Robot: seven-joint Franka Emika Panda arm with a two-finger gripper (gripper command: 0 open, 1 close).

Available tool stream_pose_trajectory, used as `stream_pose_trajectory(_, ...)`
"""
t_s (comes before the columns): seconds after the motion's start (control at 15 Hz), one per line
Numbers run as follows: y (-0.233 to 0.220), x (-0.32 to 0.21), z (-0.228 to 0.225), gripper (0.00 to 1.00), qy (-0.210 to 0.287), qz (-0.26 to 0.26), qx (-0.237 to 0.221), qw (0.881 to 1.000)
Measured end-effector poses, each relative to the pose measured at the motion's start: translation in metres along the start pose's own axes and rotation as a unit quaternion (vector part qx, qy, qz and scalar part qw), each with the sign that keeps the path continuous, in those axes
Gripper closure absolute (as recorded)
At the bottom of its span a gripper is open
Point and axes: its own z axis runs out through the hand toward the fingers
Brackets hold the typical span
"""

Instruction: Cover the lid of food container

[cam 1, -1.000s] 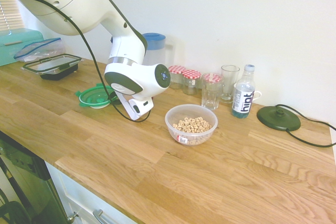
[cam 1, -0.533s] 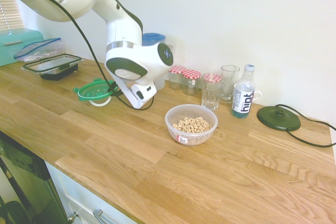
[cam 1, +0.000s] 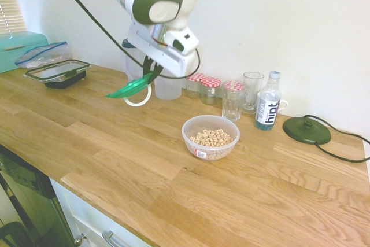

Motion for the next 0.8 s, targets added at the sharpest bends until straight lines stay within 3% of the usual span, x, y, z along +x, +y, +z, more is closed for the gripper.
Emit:
stream_pose_trajectory(0.2,0.002,-0.008,-0.076,1.0,0.09,-0.01,-0.07,0.993)
stream_pose_trajectory(0.4,0.002,0.0,-0.113,1.0,0.172,-0.024,-0.139,0.975)
stream_pose_trajectory(0.6,0.0,0.005,-0.133,1.0,0.249,-0.034,-0.208,0.945)
stream_pose_trajectory(0.8,-0.007,0.005,-0.137,1.0,0.32,-0.04,-0.277,0.905)
